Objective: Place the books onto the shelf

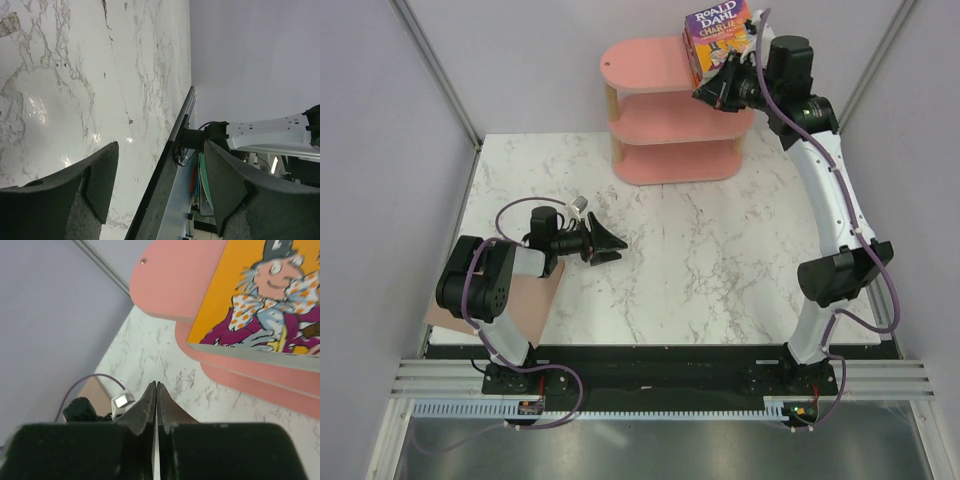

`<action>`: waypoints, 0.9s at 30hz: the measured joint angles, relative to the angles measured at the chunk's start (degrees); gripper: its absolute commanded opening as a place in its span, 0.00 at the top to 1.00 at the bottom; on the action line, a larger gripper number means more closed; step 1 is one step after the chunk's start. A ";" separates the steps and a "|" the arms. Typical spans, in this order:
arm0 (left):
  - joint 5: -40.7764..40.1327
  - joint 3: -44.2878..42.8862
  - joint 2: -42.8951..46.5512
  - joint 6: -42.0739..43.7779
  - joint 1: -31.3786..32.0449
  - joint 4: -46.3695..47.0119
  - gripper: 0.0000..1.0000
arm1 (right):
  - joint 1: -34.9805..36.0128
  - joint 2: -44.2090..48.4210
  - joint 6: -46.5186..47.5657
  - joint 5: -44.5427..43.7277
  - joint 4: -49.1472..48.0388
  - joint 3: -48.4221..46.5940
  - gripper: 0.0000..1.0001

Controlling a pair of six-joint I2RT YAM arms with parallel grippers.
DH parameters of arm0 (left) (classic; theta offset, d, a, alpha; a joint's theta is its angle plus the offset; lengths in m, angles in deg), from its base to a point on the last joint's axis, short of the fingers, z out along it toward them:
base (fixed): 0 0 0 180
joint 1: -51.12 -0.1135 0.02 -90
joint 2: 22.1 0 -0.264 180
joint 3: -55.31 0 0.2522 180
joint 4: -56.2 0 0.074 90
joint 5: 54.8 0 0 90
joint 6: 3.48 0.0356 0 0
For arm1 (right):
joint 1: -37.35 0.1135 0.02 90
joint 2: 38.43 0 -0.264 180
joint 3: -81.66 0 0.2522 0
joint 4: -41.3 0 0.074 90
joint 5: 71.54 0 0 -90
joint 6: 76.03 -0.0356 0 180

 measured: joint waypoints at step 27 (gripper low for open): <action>0.00 0.00 0.07 0.68 0.00 -1.36 0.24 | 7.39 -5.70 9.05 -28.22 6.69 -3.63 0.92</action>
